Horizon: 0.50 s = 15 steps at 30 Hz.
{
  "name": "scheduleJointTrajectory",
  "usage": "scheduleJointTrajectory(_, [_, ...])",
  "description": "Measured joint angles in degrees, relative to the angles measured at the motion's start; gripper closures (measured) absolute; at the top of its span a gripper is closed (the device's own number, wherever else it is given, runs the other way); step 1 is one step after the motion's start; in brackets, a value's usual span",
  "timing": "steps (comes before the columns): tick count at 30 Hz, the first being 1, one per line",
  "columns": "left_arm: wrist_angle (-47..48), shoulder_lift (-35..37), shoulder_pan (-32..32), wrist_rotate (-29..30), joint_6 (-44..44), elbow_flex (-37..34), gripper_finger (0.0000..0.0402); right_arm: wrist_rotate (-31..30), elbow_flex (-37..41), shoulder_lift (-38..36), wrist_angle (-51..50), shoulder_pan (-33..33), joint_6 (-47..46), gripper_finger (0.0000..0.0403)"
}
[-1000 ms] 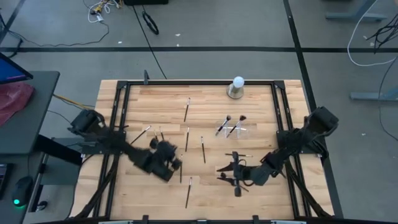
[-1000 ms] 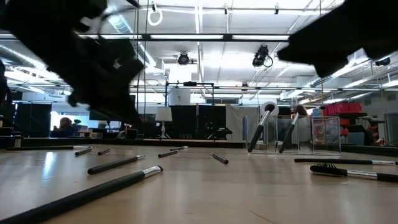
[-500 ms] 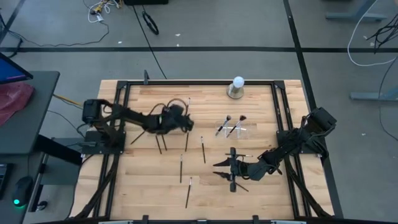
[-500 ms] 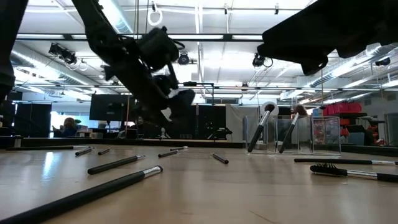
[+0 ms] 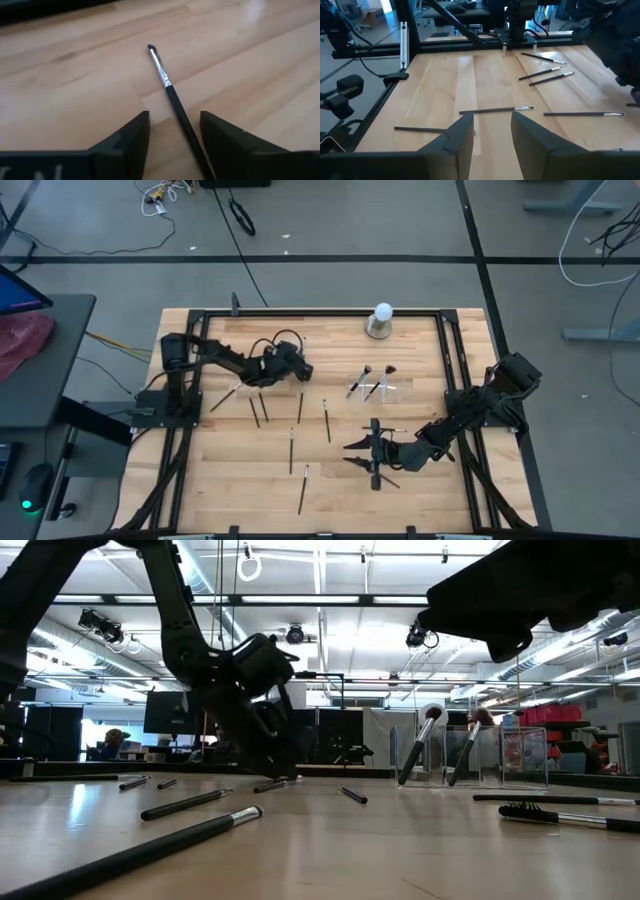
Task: Put items in baskets/containers
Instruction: Put the black eyeshadow brush into the transparent organizer
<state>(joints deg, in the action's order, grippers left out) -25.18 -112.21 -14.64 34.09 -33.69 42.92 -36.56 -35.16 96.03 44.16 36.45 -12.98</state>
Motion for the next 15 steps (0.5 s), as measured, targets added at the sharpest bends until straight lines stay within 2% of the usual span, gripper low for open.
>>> scheduleJointTrajectory(4, [0.0,-1.6,0.3,-1.1,1.4,0.0,0.0269,0.0,0.0,0.0,0.0,0.0,0.0,0.0270])
scheduleJointTrajectory(11, [3.7,-1.7,1.7,-3.8,2.5,0.3,0.0383,0.0,0.0,0.0,-0.1,0.0,0.0,0.0270])
scheduleJointTrajectory(15, [4.8,-1.6,2.8,-4.2,2.8,0.3,0.0380,0.1,0.0,0.0,-0.1,0.3,-0.5,0.0270])
